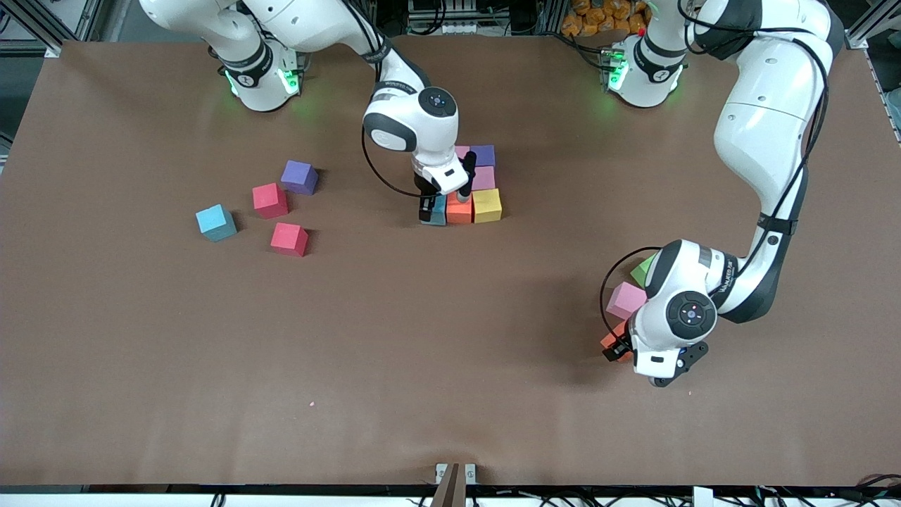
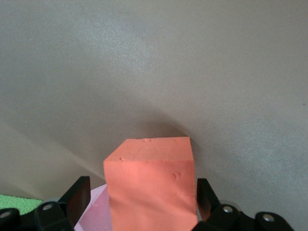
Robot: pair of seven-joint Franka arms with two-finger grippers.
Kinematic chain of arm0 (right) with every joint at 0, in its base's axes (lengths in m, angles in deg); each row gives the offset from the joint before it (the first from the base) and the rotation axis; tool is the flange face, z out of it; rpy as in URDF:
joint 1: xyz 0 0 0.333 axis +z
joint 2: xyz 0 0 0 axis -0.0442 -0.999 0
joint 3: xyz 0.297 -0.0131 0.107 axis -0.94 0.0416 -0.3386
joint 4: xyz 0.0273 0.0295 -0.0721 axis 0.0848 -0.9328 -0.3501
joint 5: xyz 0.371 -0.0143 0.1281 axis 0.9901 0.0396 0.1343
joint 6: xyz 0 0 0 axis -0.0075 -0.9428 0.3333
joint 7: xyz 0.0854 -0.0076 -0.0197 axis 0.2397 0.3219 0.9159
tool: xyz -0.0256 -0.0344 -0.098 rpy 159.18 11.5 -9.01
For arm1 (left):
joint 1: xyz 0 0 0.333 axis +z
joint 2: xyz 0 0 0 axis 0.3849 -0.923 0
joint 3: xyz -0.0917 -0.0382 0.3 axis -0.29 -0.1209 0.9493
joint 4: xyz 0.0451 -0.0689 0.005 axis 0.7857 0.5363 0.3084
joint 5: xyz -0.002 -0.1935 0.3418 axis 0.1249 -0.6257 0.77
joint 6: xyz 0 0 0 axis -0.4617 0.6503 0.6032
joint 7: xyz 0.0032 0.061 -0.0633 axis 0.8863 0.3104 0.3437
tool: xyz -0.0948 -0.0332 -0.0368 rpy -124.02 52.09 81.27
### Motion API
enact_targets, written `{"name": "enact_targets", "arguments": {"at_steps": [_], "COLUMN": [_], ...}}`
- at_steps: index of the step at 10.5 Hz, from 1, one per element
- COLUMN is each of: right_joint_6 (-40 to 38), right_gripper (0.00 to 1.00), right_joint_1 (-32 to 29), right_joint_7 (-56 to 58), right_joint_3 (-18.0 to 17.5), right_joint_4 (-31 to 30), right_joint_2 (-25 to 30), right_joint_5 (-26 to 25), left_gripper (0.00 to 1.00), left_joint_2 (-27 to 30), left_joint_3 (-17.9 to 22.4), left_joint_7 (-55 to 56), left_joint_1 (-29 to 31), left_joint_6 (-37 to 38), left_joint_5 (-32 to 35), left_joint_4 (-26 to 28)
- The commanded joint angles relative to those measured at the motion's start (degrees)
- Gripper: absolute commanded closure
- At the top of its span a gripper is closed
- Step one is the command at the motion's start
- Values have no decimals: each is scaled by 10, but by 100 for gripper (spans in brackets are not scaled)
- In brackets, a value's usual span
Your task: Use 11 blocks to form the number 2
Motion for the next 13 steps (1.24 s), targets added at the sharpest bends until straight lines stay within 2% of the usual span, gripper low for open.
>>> {"name": "enact_targets", "arguments": {"at_steps": [1, 4, 5, 6, 8, 13], "right_joint_6": [0, 1, 1, 1, 2, 0], "right_gripper": [40, 38, 25, 13, 3, 0], "right_joint_1": [-16, -16, -17, -17, -20, -26], "right_joint_7": [-3, -4, -4, -5, -5, 0], "right_joint_3": [-21, -21, -21, -20, -21, -20], "right_joint_4": [-20, -19, -18, -18, -16, -16], "right_joint_2": [3, 2, 1, 2, 2, 26], "right_joint_5": [-4, -5, -4, -4, -4, -3], "left_gripper": [22, 51, 58, 59, 59, 59], "left_joint_2": [-6, -9, -9, -7, 0, 33], "left_joint_3": [5, 6, 6, 6, 3, -2], "left_joint_7": [-9, -12, -16, -18, -17, -9], "left_joint_1": [-4, -6, -7, -9, -17, -84], "left_joint_6": [-3, -7, -7, -7, -3, 40], "left_joint_5": [-14, -13, -13, -11, -7, -15], "left_joint_4": [-9, -9, -9, -9, -9, -9]}}
